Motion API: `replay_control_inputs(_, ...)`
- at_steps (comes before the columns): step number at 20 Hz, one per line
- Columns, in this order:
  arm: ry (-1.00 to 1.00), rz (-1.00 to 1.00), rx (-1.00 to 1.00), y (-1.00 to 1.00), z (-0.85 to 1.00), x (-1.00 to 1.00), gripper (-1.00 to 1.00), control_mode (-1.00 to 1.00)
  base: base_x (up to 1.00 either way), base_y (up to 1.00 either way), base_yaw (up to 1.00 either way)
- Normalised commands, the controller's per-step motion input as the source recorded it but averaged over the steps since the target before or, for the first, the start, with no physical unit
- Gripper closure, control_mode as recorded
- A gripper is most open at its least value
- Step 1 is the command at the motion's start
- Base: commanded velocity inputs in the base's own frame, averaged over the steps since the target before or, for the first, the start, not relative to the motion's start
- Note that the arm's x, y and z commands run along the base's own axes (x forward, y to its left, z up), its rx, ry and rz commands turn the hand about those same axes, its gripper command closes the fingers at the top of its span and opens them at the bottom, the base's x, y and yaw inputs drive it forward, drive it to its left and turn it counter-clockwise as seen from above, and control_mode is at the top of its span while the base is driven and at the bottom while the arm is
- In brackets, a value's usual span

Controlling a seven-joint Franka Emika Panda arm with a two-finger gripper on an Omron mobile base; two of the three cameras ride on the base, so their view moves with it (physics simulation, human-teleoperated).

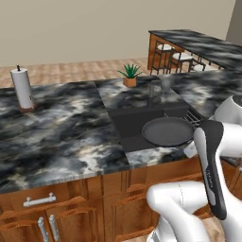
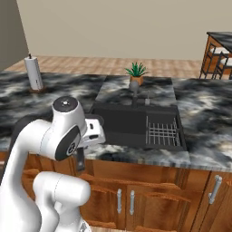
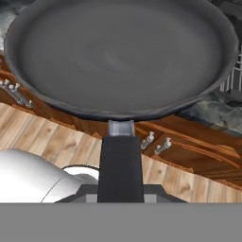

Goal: Move the pot and pan from the stove into the sink.

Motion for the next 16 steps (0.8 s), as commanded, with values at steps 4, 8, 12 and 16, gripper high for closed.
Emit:
replay_control_inputs(4,0.1,0.0,0.0,0.04,-0.03,0.89,1.0,-1.0,0.0,0.0,0.0)
replay_control_inputs(8,0.1,0.0,0.0,0.02,-0.04,0.82,1.0,-1.0,0.0,0.0,0.0)
replay_control_inputs(12,0.03,0.0,0.0,0.0,-0.06,0.47,1.0,-1.0,0.0,0.0,0.0)
replay_control_inputs(16,0.01,0.0,0.0,0.0,-0.02,0.04,1.0,-1.0,0.0,0.0,0.0)
